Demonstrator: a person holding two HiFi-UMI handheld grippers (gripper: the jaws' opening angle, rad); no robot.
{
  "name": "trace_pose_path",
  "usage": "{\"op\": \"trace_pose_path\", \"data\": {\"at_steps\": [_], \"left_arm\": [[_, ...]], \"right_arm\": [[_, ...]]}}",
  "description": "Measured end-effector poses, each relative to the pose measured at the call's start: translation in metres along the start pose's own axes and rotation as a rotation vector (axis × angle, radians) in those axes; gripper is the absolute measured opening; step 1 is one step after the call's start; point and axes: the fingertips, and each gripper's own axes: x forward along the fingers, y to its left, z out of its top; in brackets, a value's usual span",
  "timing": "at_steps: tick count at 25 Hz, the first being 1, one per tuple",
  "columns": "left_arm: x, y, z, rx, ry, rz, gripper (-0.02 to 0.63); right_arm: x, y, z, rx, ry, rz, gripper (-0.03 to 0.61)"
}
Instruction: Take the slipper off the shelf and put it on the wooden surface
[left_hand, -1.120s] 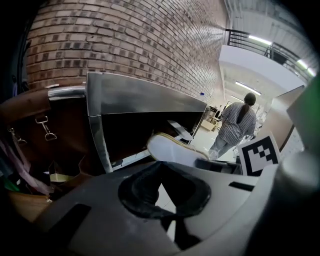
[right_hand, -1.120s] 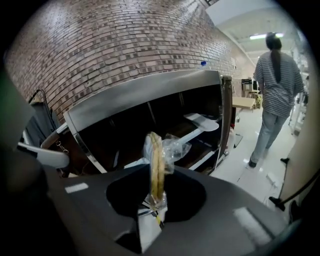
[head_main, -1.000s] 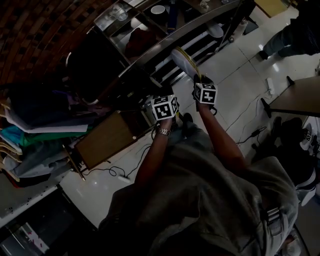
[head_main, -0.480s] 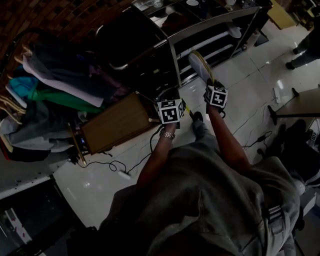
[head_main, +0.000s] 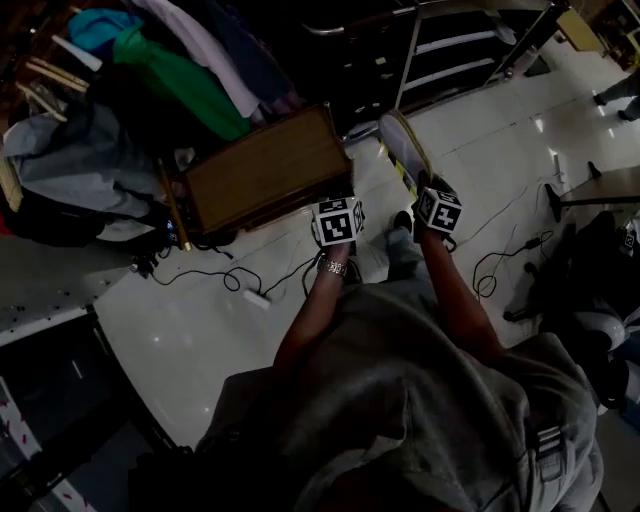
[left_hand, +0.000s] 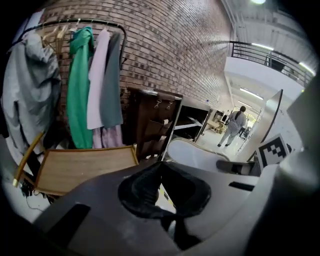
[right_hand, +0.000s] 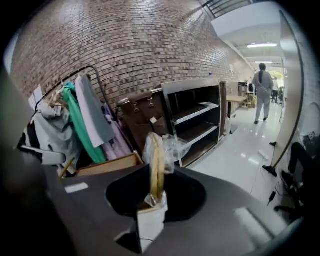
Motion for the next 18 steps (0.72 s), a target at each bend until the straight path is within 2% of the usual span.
{"op": "trace_pose_path", "data": {"at_steps": [4, 10, 14, 16, 18], "left_arm": [[-0.041, 0.029, -0.035, -0.078, -0.009, 0.041, 0.002], [-0.099, 0.066, -0.064, -0.116, -0.033, 0.152, 0.003], [-0.129, 0.094, -0.1, -0.177, -0.043, 0.248, 0.002], [-0.143, 0.097, -0.127, -0.213, -0.019, 0.257, 0.002], [-0.156, 0.105, -0.145, -0.231, -0.011, 0.272, 0.002]], "right_arm": [[-0.015, 0.068, -0.039, -0.088, 0.057, 0.13, 0.06], [-0.017, 0.158, -0.106, -0.178, 0.147, 0.307, 0.06], [-0.016, 0.196, -0.145, -0.25, 0.17, 0.384, 0.06], [-0.018, 0.202, -0.17, -0.299, 0.197, 0.394, 0.06], [-0.021, 0.205, -0.193, -0.284, 0.237, 0.394, 0.06]]}}
